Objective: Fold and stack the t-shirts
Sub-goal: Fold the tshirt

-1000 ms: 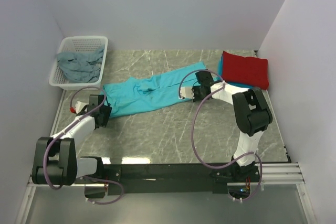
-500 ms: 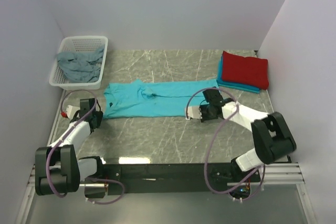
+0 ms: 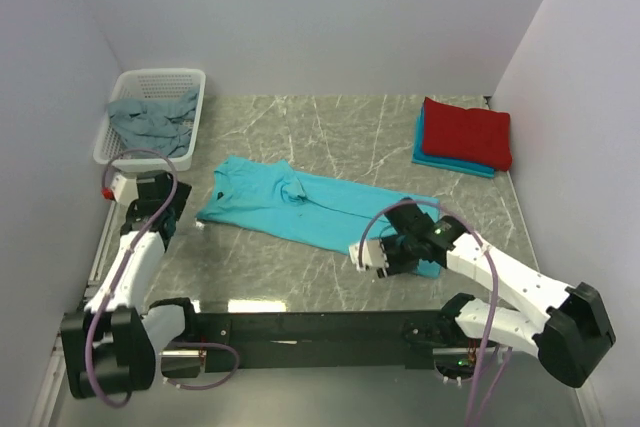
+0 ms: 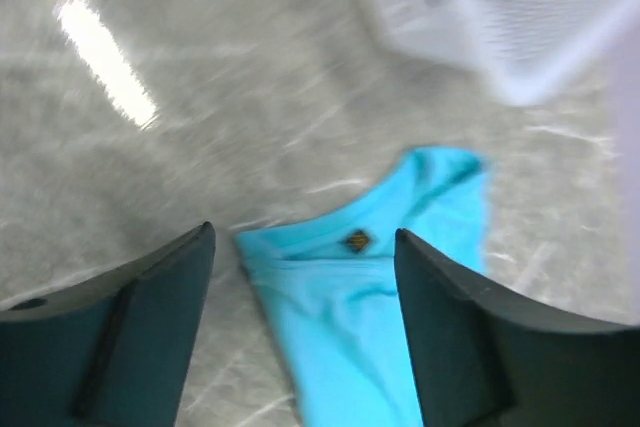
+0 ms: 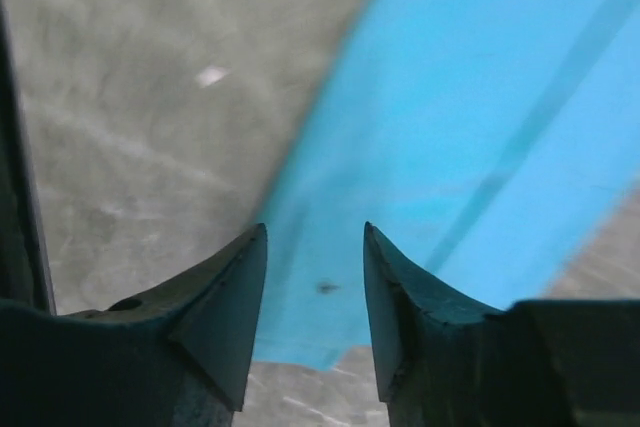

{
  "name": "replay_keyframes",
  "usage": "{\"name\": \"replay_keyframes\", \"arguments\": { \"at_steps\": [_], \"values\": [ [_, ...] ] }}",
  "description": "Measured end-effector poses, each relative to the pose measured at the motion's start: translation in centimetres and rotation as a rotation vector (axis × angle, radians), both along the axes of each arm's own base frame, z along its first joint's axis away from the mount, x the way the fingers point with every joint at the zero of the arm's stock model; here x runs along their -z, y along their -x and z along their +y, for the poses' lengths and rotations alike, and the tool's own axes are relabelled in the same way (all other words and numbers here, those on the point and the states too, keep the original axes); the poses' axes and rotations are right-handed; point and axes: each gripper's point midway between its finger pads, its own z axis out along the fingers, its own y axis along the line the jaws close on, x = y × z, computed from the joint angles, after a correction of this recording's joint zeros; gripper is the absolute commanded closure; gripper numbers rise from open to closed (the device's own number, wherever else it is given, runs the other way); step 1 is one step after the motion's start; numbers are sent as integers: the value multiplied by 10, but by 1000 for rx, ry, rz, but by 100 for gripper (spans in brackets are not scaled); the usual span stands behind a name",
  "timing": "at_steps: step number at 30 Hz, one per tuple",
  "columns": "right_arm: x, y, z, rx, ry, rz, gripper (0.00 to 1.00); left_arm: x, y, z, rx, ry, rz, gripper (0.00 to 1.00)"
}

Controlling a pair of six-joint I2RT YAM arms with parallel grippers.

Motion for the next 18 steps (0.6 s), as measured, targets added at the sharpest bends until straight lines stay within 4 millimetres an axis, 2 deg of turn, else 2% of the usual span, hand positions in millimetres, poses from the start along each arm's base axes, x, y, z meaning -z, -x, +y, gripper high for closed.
{"name": "replay_keyframes", "arguments": {
  "at_steps": [3,4,8,12,14,16,18],
  "values": [
    [-45,-26,30,92,-123,-38,48,-41,-3,0,58,-67,-107,16],
    [-62,-38,45,123,-182,-39,49,-56,-4,-4,107,-91,-153,15],
    [-95,-89,96,272,-336,72,49,-94,-5,-30,339,-171,-281,17],
    [-89,-169,154,475,-429,293,49,-101,-2,-53,549,-235,-303,21],
    [-73,-212,177,590,-461,396,48,-99,1,-61,626,-262,-299,21],
    [-56,-244,193,691,-488,462,46,-98,4,-66,682,-280,-296,21],
    [-36,-261,199,798,-492,524,43,-98,7,-70,723,-296,-296,21]
  ]
}}
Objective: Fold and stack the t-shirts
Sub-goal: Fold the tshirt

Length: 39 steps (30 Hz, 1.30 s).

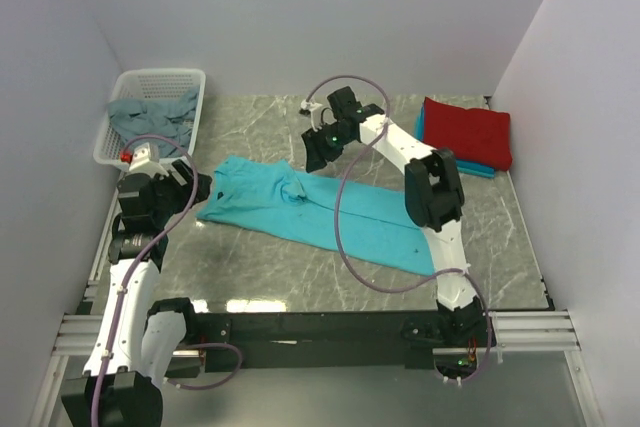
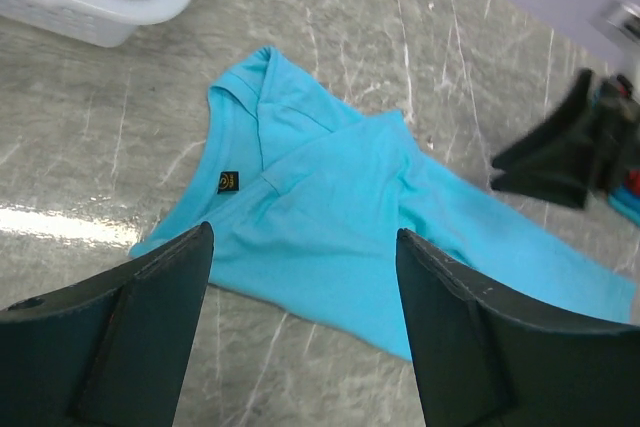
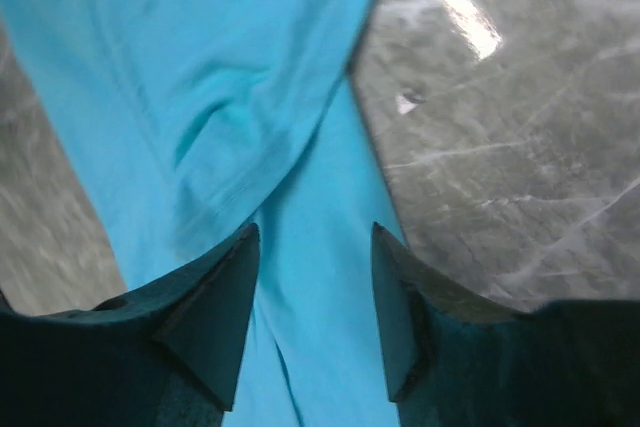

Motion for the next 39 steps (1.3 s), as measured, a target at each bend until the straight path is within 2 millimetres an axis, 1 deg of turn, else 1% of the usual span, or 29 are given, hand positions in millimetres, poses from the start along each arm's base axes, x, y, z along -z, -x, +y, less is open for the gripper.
{"name": "replay_keyframes", "arguments": {
  "at_steps": [3,5,9,12,15,17,19,20,21,23,24,25,27,30,31,34,35,36,37,39],
  "values": [
    [23,-10,3,116,6,108,40,0,2,-4,37,-21,-5,21],
    [30,-16,7,168,4,151,39,-1,3,-7,60,-27,-9,21],
    [40,-29,19,221,-16,185,40,-1,4,-10,84,-30,-13,21],
    [51,-28,25,236,-12,217,40,-2,4,-11,92,-33,-16,21],
    [51,-26,34,239,-18,224,40,-2,4,-11,92,-34,-19,21],
    [52,-22,40,240,-11,224,42,-5,5,-11,91,-37,-30,21],
    [52,-19,46,239,-5,223,47,-9,6,-11,91,-39,-44,21],
    [53,-18,49,238,-3,223,52,-12,6,-11,90,-41,-54,21],
    [54,-18,51,239,-2,220,66,-14,7,-11,90,-43,-61,21],
    [57,-18,53,247,11,214,82,-18,7,-10,92,-51,-79,21],
    [59,-20,54,256,18,212,95,-19,7,-10,92,-53,-84,21],
    [62,-22,54,263,24,210,99,-20,7,-10,92,-53,-89,21],
    [64,-27,53,291,23,216,100,-19,6,-10,92,-53,-87,21],
    [62,-44,41,360,30,200,100,-18,6,-10,93,-52,-80,21],
    [63,-51,34,390,31,199,100,-17,5,-10,93,-51,-79,21],
    [62,-78,4,495,27,188,99,-16,5,-11,94,-51,-76,21],
    [62,-90,-10,538,23,179,95,-16,5,-11,96,-49,-76,21],
    [60,-103,-28,584,24,167,80,-16,5,-11,98,-49,-74,21],
    [58,-116,-45,630,24,156,73,-15,5,-11,98,-48,-72,21],
    [54,-140,-83,713,33,115,65,-13,4,-11,99,-46,-65,21]
  ]
}}
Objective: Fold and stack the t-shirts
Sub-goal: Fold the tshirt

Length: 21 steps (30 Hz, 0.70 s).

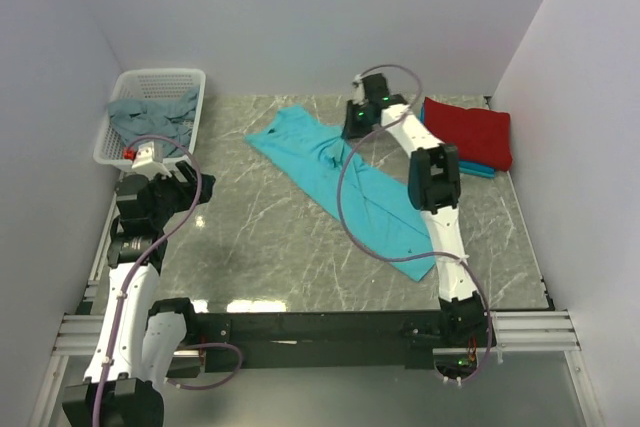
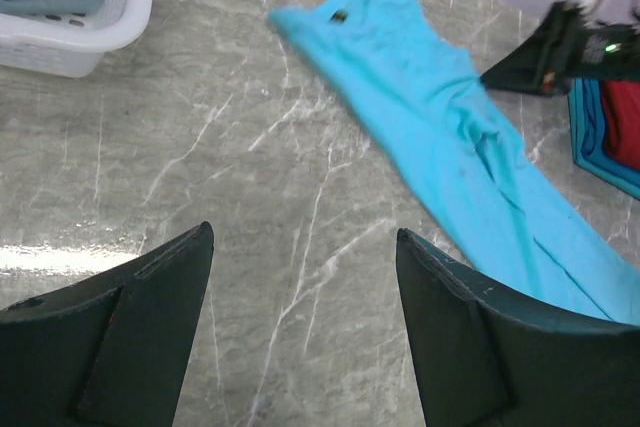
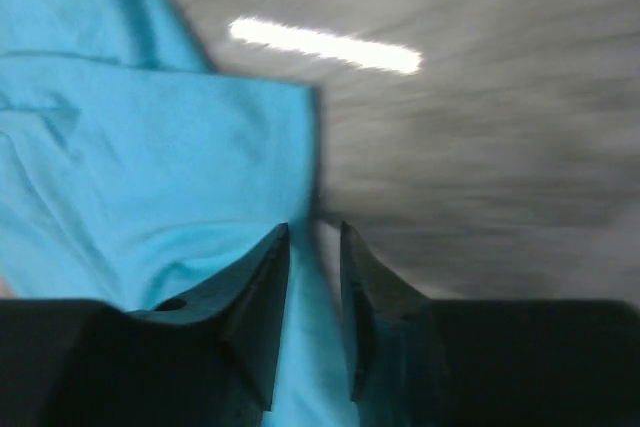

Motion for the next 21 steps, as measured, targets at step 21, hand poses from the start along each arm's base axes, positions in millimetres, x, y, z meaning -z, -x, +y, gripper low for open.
{"name": "replay_keyframes", "arguments": {
  "at_steps": [21],
  "values": [
    [-89,249,-13,-811,409,-419,46,87,-81,-44,38,326,400,36]
  ]
}}
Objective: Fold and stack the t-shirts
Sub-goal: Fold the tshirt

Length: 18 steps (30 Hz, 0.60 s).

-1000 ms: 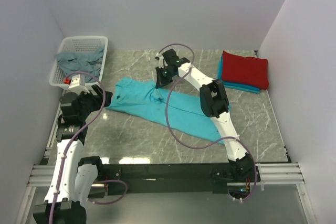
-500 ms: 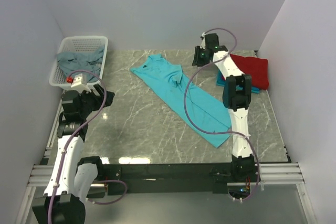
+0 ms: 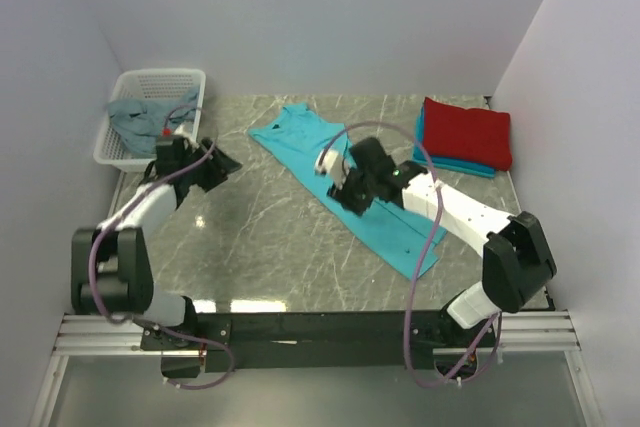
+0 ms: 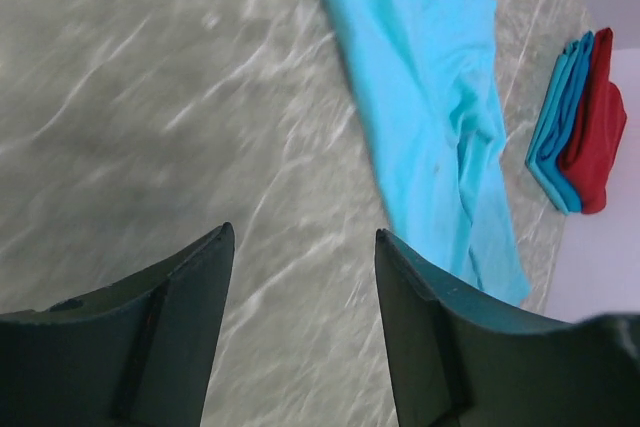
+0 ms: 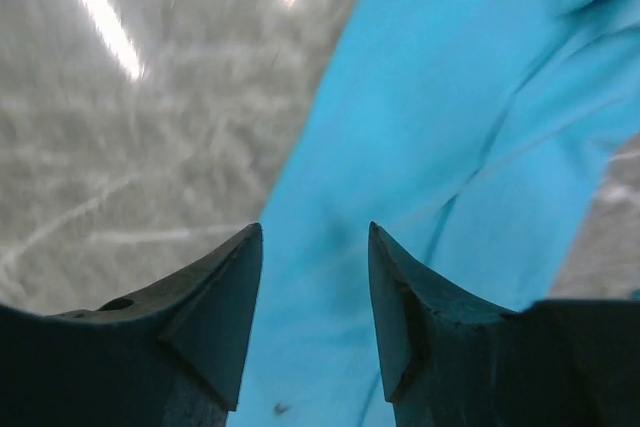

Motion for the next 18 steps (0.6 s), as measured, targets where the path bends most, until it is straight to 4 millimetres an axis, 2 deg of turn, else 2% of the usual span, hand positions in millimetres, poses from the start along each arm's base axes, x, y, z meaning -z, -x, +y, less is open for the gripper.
{"name": "replay_keyframes", "arguments": {
  "at_steps": [2,5,8,10,13,15,18],
  "values": [
    [23,26,-7,-38,73,37,46,-2,-30,-19,11,3,15,36],
    [59,40,-39,8,199,73,45,-2,-72,-42,6,-3,19,37],
    [88,62,-65,25,326,102,46,15,-100,-54,-31,-15,67,44],
    [97,75,-70,8,386,103,45,34,-109,-53,-60,-24,127,45],
    [99,83,-63,-17,418,75,45,62,-110,-48,-96,-43,215,45],
    [98,85,-57,-25,419,59,46,75,-104,-45,-111,-59,263,45],
    [97,87,-53,-24,426,40,46,83,-99,-42,-126,-79,303,45]
  ]
}}
